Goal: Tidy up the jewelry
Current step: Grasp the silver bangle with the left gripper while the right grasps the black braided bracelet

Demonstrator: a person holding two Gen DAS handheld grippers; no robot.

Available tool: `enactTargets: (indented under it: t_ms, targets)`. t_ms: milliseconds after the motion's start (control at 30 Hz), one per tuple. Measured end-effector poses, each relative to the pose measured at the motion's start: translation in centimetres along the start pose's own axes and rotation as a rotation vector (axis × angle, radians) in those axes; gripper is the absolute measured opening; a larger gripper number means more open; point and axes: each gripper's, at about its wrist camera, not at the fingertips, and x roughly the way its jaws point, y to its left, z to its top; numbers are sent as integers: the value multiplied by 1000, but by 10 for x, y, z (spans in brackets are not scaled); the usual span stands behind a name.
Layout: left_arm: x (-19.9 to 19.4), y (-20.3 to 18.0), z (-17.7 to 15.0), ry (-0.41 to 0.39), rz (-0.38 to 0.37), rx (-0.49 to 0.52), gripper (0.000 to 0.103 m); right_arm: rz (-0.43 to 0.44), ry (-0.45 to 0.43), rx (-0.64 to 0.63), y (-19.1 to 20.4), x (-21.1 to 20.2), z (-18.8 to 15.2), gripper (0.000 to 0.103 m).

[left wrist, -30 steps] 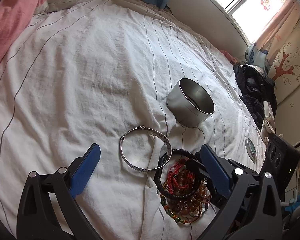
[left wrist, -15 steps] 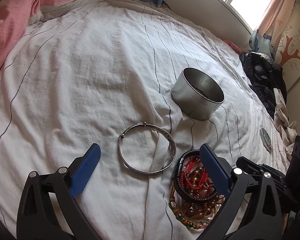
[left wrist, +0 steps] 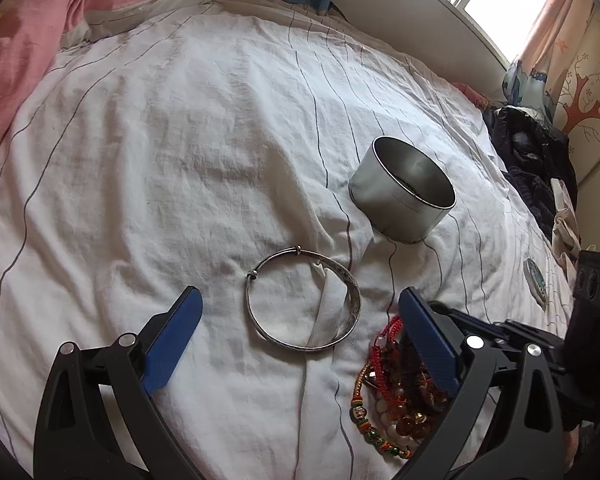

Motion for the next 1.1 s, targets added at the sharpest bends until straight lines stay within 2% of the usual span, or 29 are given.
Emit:
enactTargets:
  t_ms: [67,133,167,233,367,433,500,600,700,733,1100]
  targets:
    - [1,-5,-1,-4,17,32,90,-32,-29,18,-12,-17,-7,11]
    - [4,-9,-3,3,37,64,71,-66,-34,48,-28,-27,-16,11]
    - [6,-11,-4,5,61,88,66,-74,-33,66,-37,-28,-20,11]
    - [8,-15,-5,9,95,131,49,-79,-24,103,-49,-25,-26,11]
    - [7,-12,-5,10,110,147,29,-64,-12,117,-51,-19,-28,14]
    - [7,-13,-6,16,110,165,20,-67,-18,112,-48,-17,-29,34]
    - [7,-19,-8,26,117,207,13,-83,-11,96,-45,-15,-30,35]
    - [10,-24,-11,36,138,249,9,-122,6,57,-41,-10,-33,34]
    - [6,-25,-10,29,122,250,4,-132,-3,31,-38,-10,-35,16]
    - [4,-26,-10,22,116,250,4,-130,-14,30,-38,-12,-34,13]
    - [-20,-39,-5,-46,52,267,4,-125,-198,7,-31,-45,-25,11]
